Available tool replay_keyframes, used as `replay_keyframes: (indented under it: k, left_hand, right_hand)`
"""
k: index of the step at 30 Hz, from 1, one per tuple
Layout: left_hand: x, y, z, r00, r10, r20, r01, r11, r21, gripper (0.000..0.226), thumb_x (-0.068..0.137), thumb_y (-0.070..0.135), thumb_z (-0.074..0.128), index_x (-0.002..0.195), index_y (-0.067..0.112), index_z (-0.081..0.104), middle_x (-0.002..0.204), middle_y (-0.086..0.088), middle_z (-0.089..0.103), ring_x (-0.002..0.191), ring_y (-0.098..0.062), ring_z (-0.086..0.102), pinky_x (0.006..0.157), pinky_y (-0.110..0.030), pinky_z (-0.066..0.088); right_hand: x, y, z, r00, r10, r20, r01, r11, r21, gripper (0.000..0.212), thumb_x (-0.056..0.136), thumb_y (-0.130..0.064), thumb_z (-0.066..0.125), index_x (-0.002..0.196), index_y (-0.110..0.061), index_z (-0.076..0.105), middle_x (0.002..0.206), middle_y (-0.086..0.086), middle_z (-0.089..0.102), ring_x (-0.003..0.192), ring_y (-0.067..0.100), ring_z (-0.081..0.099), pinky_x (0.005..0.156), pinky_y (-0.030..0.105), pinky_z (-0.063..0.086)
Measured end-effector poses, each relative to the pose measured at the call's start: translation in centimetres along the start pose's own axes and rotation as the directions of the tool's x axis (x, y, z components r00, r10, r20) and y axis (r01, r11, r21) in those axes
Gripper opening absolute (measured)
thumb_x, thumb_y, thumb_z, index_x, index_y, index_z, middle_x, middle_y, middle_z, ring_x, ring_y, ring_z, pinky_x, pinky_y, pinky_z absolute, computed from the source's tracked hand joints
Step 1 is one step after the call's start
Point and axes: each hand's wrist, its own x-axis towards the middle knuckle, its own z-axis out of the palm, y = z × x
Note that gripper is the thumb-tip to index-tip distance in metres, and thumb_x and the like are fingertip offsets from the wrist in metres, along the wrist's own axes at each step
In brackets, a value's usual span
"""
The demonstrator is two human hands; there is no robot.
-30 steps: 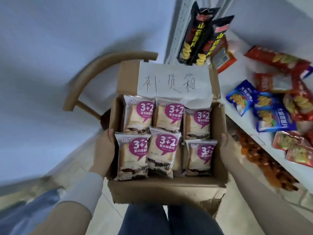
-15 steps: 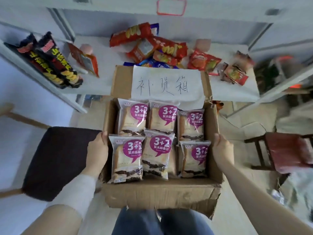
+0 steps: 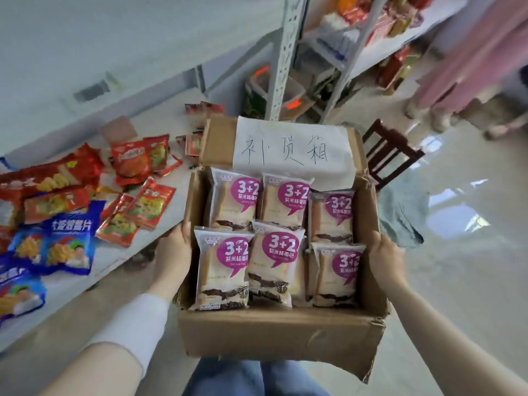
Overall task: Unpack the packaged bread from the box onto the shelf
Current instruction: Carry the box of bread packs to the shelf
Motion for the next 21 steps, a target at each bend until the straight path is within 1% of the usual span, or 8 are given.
replay_keyframes:
  k: [3, 6, 7, 10, 12, 15, 18, 21]
  left_hand:
    - [5.2, 6.3, 3.2, 0.985, 0.154, 0.075, -0.156, 0.988, 0.022, 0.039, 0.100, 0.022, 0.032, 0.103, -0.005, 0.059, 0.095, -0.032, 0.064, 0.090, -0.046, 0.059, 0.077, -0.042, 0.042]
    - [9.4, 12.2, 6.5, 0.960, 0.221, 0.170, -0.226, 0.974, 0.013, 0.041, 0.100, 0.026, 0.030, 0.103, -0.002, 0.060, 0.096, -0.030, 0.064, 0.091, -0.045, 0.059, 0.077, -0.040, 0.043]
    - [10.5, 13.9, 7.5, 0.951, 0.234, 0.204, -0.239, 0.971, 0.002, 0.042, 0.100, 0.028, 0.029, 0.104, 0.000, 0.060, 0.098, -0.029, 0.065, 0.092, -0.044, 0.058, 0.077, -0.040, 0.043]
    - [13.9, 19.3, 11.4, 0.907, 0.294, 0.303, -0.297, 0.954, -0.036, 0.042, 0.100, 0.030, 0.028, 0.107, 0.004, 0.060, 0.104, -0.024, 0.065, 0.097, -0.041, 0.058, 0.083, -0.038, 0.044]
    - [15.7, 22.7, 14.6, 0.885, 0.314, 0.343, -0.315, 0.947, -0.055, 0.042, 0.100, 0.032, 0.028, 0.106, 0.005, 0.060, 0.103, -0.020, 0.066, 0.098, -0.038, 0.059, 0.080, -0.034, 0.043]
    - [18.3, 27.3, 19.9, 0.848, 0.343, 0.403, -0.349, 0.935, -0.060, 0.041, 0.100, 0.032, 0.028, 0.100, 0.005, 0.059, 0.093, -0.017, 0.063, 0.093, -0.037, 0.059, 0.072, -0.031, 0.037]
    - [20.5, 31.0, 24.9, 0.840, 0.338, 0.425, -0.371, 0.929, -0.005, 0.043, 0.100, 0.032, 0.029, 0.108, 0.002, 0.059, 0.097, -0.021, 0.064, 0.094, -0.038, 0.058, 0.072, -0.032, 0.036]
    - [22.8, 33.5, 29.8, 0.826, 0.359, 0.435, -0.409, 0.912, 0.024, 0.042, 0.100, 0.030, 0.029, 0.109, 0.001, 0.059, 0.099, -0.024, 0.064, 0.096, -0.041, 0.057, 0.075, -0.036, 0.039]
  right_hand:
    - [3.6, 1.6, -1.9, 0.987, 0.127, -0.103, -0.127, 0.992, 0.005, 0.041, 0.101, -0.022, 0.029, 0.097, 0.009, 0.057, 0.097, 0.032, 0.062, 0.092, 0.045, 0.056, 0.074, 0.041, 0.035]
    - [6.7, 3.2, -3.6, 0.958, 0.237, -0.164, -0.235, 0.972, 0.030, 0.040, 0.101, -0.018, 0.032, 0.098, 0.011, 0.058, 0.099, 0.037, 0.062, 0.094, 0.048, 0.057, 0.078, 0.044, 0.037]
    - [7.5, 3.6, -4.1, 0.947, 0.267, -0.178, -0.264, 0.964, 0.043, 0.039, 0.100, -0.018, 0.032, 0.097, 0.011, 0.058, 0.099, 0.037, 0.061, 0.095, 0.048, 0.057, 0.078, 0.044, 0.036]
    - [10.4, 5.8, -5.2, 0.908, 0.364, -0.209, -0.351, 0.931, 0.096, 0.039, 0.101, -0.020, 0.031, 0.099, 0.008, 0.059, 0.101, 0.034, 0.062, 0.095, 0.046, 0.056, 0.069, 0.038, 0.030]
    - [12.9, 7.2, -5.7, 0.874, 0.436, -0.214, -0.421, 0.900, 0.112, 0.040, 0.101, -0.022, 0.031, 0.105, 0.005, 0.059, 0.103, 0.033, 0.062, 0.096, 0.046, 0.056, 0.070, 0.038, 0.033]
    - [17.6, 9.2, -5.8, 0.843, 0.495, -0.211, -0.469, 0.868, 0.163, 0.039, 0.101, -0.022, 0.031, 0.109, 0.004, 0.059, 0.105, 0.032, 0.063, 0.098, 0.046, 0.056, 0.075, 0.041, 0.038]
    - [22.5, 10.9, -5.6, 0.824, 0.539, -0.176, -0.509, 0.840, 0.189, 0.038, 0.101, -0.019, 0.032, 0.117, 0.004, 0.056, 0.111, 0.033, 0.061, 0.103, 0.047, 0.055, 0.083, 0.044, 0.041]
    - [26.9, 12.8, -4.8, 0.785, 0.601, -0.149, -0.564, 0.794, 0.226, 0.038, 0.101, -0.019, 0.031, 0.121, 0.002, 0.055, 0.115, 0.031, 0.060, 0.106, 0.046, 0.054, 0.086, 0.043, 0.041]
